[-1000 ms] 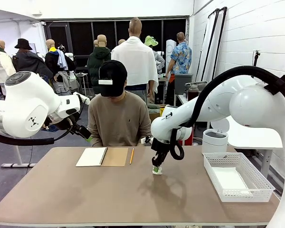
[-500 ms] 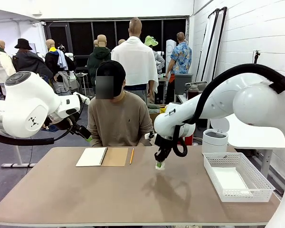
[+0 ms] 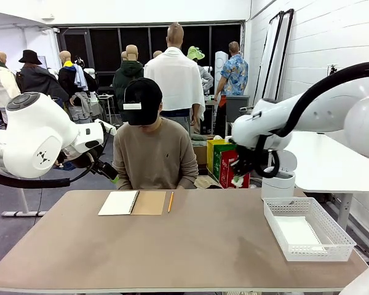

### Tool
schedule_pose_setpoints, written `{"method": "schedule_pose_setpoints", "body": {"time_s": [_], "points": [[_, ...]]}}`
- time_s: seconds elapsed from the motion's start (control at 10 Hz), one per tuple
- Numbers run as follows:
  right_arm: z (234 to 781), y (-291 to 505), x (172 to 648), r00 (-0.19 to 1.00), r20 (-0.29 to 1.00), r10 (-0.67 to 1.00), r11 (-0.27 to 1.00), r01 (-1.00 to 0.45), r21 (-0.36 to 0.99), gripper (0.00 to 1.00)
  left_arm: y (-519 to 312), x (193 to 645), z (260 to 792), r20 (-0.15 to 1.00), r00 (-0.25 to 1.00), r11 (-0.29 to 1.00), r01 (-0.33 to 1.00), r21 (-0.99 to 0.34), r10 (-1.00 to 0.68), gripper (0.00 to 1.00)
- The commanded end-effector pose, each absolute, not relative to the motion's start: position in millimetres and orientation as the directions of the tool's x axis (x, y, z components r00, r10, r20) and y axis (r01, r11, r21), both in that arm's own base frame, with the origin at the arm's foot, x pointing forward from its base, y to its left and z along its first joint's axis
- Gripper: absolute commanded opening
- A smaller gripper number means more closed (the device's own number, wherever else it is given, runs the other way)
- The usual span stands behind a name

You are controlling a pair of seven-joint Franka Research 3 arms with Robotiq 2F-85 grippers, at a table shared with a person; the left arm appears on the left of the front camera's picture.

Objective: Sort the paper based on its condition.
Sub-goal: If a person hands you a paper, place it in the Organizing basket , and if it's crumpled, put it in the Trash can.

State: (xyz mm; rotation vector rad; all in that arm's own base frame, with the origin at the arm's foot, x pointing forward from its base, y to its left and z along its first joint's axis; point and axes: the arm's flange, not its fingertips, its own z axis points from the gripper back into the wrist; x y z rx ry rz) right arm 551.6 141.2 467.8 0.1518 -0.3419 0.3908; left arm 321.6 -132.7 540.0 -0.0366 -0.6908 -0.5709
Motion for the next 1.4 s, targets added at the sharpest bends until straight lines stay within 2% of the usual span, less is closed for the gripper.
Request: {"method": "schedule_pose_setpoints", "body": {"time_s": [0.0, 0.1, 0.3, 0.4, 0.8, 1.1, 1.3], "points": [[470, 123, 548, 0.901, 0.359, 0.242, 0.96, -0.277, 0.049, 0.0, -132, 321, 539, 0.612, 0.626, 0.848, 0.509, 0.149, -0.483, 1.0], [476, 111, 552, 0.908, 0.365, 0.204, 0.969, -0.24, 0.057, 0.0, -132, 321, 539, 0.612, 0.626, 0.848, 0.509, 0.149, -0.483, 1.0], [481, 116, 539, 0.881, 0.406, 0.244, 0.95, -0.301, 0.081, 0.0, -132, 321, 539, 0.612, 0.626, 0.848, 0.509, 0.149, -0.483, 1.0], [483, 98, 555, 0.902, 0.372, 0.22, 0.961, -0.266, 0.076, 0.0, -132, 321, 539, 0.612, 0.626, 0.848, 0.509, 0.149, -0.483, 1.0], [484, 101, 553, 0.899, 0.378, 0.223, 0.96, -0.27, 0.077, 0.0, -132, 321, 539, 0.612, 0.626, 0.848, 0.509, 0.149, -0.483, 1.0], [488, 82, 570, 0.867, 0.498, -0.012, 0.995, 0.06, -0.08, 0.0, -132, 321, 539, 0.612, 0.626, 0.848, 0.509, 0.149, -0.483, 1.0], [487, 66, 586, 0.849, 0.517, -0.105, 0.984, 0.164, -0.07, 0.0, -132, 321, 539, 0.612, 0.626, 0.848, 0.509, 0.149, -0.483, 1.0]]}}
